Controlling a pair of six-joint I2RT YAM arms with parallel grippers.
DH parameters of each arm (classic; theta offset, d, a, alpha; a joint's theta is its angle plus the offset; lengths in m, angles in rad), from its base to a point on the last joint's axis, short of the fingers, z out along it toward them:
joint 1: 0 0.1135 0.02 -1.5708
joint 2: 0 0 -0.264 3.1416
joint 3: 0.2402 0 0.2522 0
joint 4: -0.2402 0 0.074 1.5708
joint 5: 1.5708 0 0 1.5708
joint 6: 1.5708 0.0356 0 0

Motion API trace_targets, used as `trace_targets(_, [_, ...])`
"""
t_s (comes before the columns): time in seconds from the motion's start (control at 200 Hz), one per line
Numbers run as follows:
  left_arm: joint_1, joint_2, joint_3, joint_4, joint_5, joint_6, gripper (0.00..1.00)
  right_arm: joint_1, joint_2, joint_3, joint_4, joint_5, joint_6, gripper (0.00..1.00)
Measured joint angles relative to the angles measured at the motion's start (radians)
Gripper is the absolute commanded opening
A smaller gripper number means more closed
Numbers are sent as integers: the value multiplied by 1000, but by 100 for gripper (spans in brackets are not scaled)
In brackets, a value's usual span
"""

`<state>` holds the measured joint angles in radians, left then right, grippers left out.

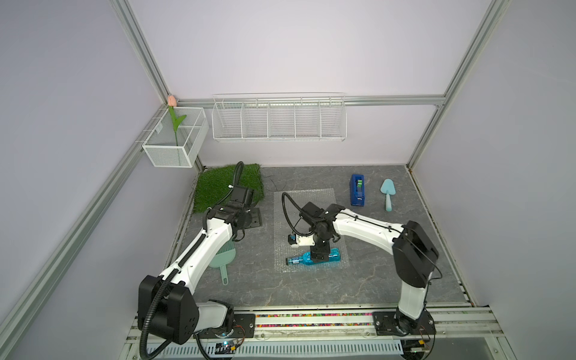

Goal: Wrap wine bottles in bubble wrap
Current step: Place the wine bottle on the bubble wrap, then wrap the wine bottle in bubble wrap.

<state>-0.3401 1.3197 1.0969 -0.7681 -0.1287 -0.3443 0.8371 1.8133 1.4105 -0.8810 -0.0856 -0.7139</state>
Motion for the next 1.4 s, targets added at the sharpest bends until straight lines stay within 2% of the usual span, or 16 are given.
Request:
trace_targets(0.15, [-8, -33, 25, 27, 58, 92, 87, -90, -203, -105, 84, -105, 54, 88])
trace_targets(0.225, [-62, -54, 28, 50, 55, 162, 89, -176, -327, -208, 170, -143, 121, 88])
trace_targets(0.345, [-239, -74, 24, 106, 42, 300, 92, -366, -520, -391, 338, -136, 291, 88])
trace_targets(0.365, [-274, -79, 16, 129, 40, 328, 99, -407, -552, -418, 366, -132, 325, 88])
trace_targets(0.38, [-300, -83, 9, 146, 37, 344, 100, -437, -571, -435, 384, -130, 351, 88])
trace_targets(0.505, [-518, -134, -141, 322, -31, 516, 99, -665, -709, -542, 503, -129, 524, 88])
trace_targets(0.6, [-639, -126, -249, 409, -79, 619, 99, -756, -770, -578, 530, -135, 597, 88])
trace_targets(0.815, [-815, -35, -378, 562, -239, 751, 99, -810, -792, -606, 546, -150, 657, 89])
trace_targets(0.965, [-916, 45, -413, 642, -315, 792, 99, -814, -790, -614, 550, -167, 669, 88])
trace_targets(1.09, [-952, 111, -415, 687, -366, 803, 99, -814, -785, -614, 568, -179, 674, 88])
trace_targets(1.4, [-957, 233, -415, 721, -425, 848, 99, -816, -749, -609, 587, -201, 673, 88])
